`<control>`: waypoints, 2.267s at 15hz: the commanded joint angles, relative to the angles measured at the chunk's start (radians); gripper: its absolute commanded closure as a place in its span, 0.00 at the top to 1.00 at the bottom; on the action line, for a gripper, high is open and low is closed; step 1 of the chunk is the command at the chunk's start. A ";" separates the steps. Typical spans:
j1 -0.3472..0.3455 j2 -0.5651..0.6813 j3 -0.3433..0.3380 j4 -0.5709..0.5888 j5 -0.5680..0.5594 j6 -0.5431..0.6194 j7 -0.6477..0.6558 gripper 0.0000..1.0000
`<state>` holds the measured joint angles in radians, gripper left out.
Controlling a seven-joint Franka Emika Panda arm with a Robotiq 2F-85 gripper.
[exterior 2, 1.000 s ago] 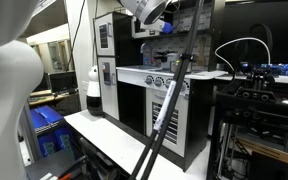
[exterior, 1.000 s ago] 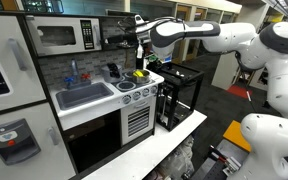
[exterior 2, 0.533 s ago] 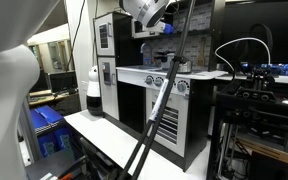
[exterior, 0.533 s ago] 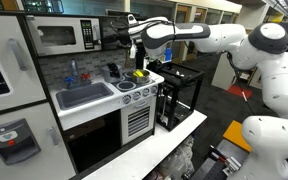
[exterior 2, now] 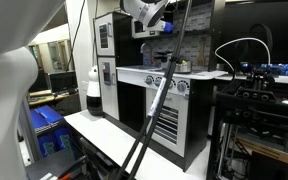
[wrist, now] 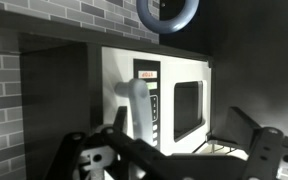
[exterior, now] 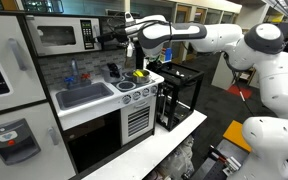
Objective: Open the door of the cabinet on the top of the sink
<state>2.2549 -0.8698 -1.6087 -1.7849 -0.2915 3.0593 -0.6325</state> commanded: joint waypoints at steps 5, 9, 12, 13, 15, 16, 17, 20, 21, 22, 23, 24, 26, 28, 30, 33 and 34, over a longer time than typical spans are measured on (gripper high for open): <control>-0.011 0.028 0.028 0.004 -0.027 -0.007 0.016 1.00; -0.037 0.052 0.053 -0.024 -0.023 0.003 0.031 1.00; -0.058 0.067 0.067 -0.051 -0.018 0.016 0.044 1.00; -0.065 0.072 0.072 -0.059 -0.016 0.018 0.053 1.00; -0.079 0.077 0.086 -0.083 -0.014 0.028 0.073 1.00; -0.085 0.080 0.093 -0.096 -0.013 0.033 0.085 1.00; -0.090 0.079 0.102 -0.107 -0.012 0.036 0.095 1.00; -0.104 0.071 0.133 -0.148 -0.009 0.039 0.125 1.00; -0.107 0.067 0.142 -0.160 -0.007 0.039 0.137 1.00; -0.111 0.064 0.151 -0.171 -0.005 0.041 0.144 1.00; -0.117 0.065 0.158 -0.182 -0.003 0.042 0.153 1.00; -0.125 0.067 0.166 -0.191 -0.002 0.042 0.160 1.00; -0.141 0.072 0.180 -0.207 0.000 0.041 0.168 1.00; -0.163 0.083 0.195 -0.223 0.002 0.032 0.176 1.00; -0.197 0.091 0.216 -0.244 0.006 0.021 0.184 1.00; -0.253 0.041 0.281 -0.279 0.015 -0.015 0.183 1.00; -0.272 0.029 0.301 -0.289 0.019 -0.020 0.186 1.00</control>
<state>2.0673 -0.8259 -1.3810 -2.0185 -0.3001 3.0774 -0.4611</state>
